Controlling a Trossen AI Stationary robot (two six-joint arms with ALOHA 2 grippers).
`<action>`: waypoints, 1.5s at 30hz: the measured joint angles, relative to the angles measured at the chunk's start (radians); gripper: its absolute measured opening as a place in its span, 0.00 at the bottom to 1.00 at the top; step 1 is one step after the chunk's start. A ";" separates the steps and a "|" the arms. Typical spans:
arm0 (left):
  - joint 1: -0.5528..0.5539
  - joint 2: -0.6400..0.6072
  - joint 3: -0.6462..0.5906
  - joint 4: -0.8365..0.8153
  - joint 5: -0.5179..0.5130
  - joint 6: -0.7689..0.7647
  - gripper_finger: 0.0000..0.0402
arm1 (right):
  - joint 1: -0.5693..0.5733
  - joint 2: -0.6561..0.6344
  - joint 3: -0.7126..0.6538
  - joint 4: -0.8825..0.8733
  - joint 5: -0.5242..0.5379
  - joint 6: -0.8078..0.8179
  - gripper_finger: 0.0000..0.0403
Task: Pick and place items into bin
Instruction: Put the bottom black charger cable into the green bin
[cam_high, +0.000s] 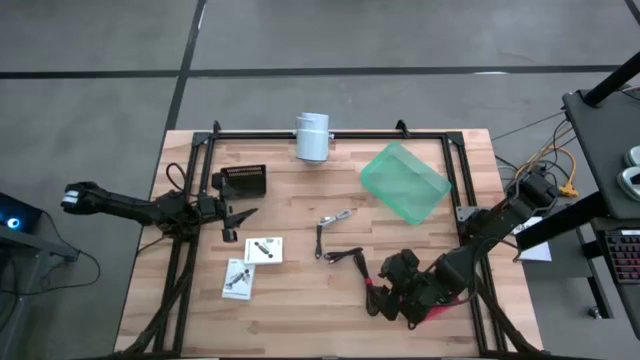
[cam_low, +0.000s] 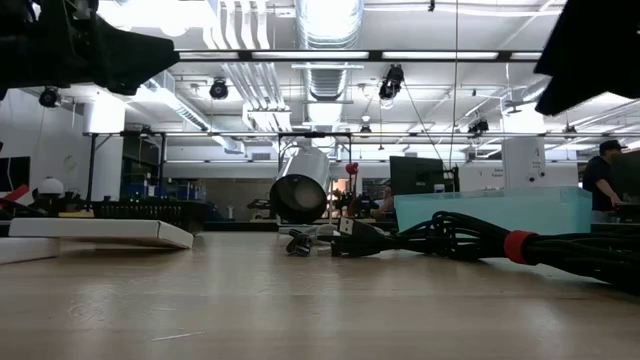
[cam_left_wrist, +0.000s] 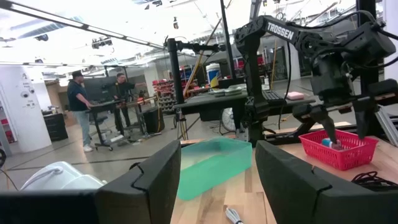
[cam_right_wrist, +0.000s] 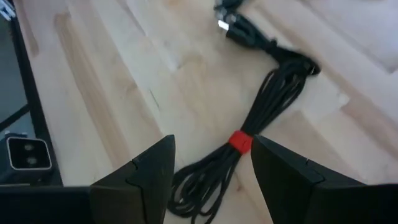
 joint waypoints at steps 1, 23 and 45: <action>0.000 0.000 0.000 0.000 0.000 0.000 0.48 | 0.000 0.007 0.000 -0.001 -0.007 0.005 0.49; 0.000 -0.001 0.000 0.013 0.000 0.000 0.48 | -0.050 0.148 0.017 0.054 -0.191 -0.020 0.49; 0.000 0.000 0.000 0.015 0.000 0.000 0.48 | -0.126 0.282 0.093 0.040 -0.331 -0.172 0.46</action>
